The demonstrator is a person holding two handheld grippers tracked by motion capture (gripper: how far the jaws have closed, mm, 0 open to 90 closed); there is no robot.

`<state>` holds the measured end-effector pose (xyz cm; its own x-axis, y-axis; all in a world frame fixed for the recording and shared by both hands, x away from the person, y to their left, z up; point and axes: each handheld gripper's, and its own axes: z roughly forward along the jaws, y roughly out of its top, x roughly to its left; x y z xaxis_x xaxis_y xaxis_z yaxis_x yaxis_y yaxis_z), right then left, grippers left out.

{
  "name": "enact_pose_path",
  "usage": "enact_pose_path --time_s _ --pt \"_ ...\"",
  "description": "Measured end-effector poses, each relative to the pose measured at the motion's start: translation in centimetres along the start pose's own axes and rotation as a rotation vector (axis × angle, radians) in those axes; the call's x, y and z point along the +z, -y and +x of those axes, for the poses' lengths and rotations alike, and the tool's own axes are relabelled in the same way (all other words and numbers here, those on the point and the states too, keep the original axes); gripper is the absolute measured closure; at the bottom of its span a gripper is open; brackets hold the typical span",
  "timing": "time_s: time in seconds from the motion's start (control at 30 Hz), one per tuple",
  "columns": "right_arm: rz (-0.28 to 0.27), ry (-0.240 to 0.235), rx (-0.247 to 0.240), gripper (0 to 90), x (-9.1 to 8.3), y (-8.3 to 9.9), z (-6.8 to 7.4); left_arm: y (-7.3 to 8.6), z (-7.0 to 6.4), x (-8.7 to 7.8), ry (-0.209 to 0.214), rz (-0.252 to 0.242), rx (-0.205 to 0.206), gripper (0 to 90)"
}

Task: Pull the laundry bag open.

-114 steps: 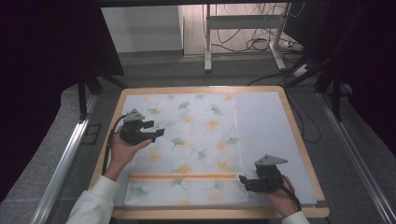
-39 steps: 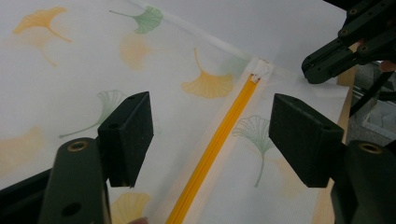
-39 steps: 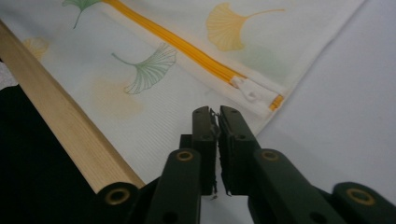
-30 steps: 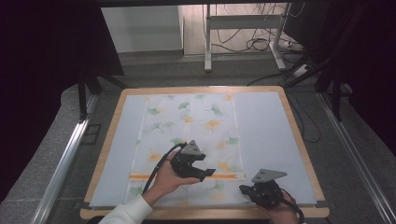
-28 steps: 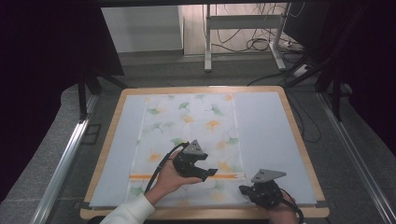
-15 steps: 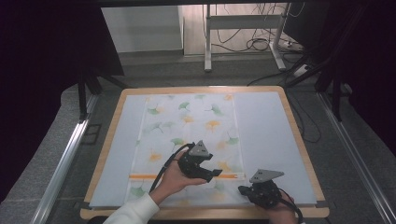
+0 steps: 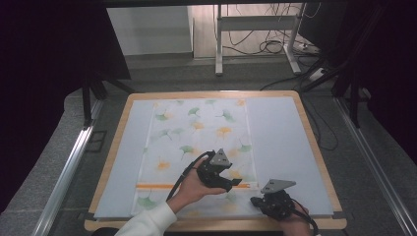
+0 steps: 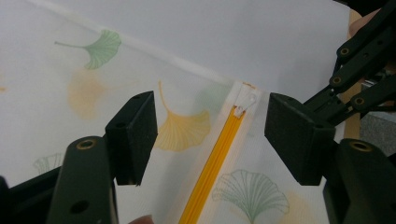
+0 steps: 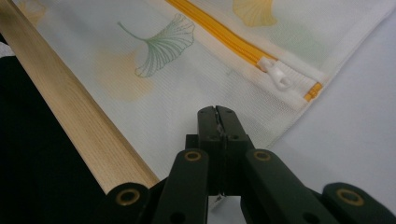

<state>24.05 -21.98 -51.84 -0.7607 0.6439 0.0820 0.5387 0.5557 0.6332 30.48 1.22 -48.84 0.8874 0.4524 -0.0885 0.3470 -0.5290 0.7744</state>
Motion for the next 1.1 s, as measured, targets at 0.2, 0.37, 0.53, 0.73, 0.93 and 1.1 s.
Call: enact_pose_path --time_s 0.2,0.37,0.53,0.73,0.93,1.1 --pt "0.002 -0.001 0.001 89.0 0.0 0.0 -0.1 -0.5 -0.4 1.1 0.011 -0.002 0.008 35.2" --pt "0.002 -0.004 0.004 88.9 0.0 0.0 -0.1 -0.7 -0.6 2.3 0.018 0.024 0.015 35.7" --pt "0.002 -0.007 0.005 88.8 0.0 0.0 -0.1 -0.9 -1.1 3.8 0.025 0.034 0.041 36.5" --pt "0.002 -0.011 0.006 88.4 0.0 0.0 -0.1 -1.1 -1.4 4.8 0.035 0.071 0.063 36.9" --pt "0.005 -0.013 0.010 88.0 0.0 0.0 -0.1 -1.2 -1.8 5.9 0.042 0.101 0.071 37.8" --pt "0.006 -0.014 0.009 87.5 0.0 0.0 -0.1 -1.2 -1.8 6.3 0.029 0.115 0.090 39.6"
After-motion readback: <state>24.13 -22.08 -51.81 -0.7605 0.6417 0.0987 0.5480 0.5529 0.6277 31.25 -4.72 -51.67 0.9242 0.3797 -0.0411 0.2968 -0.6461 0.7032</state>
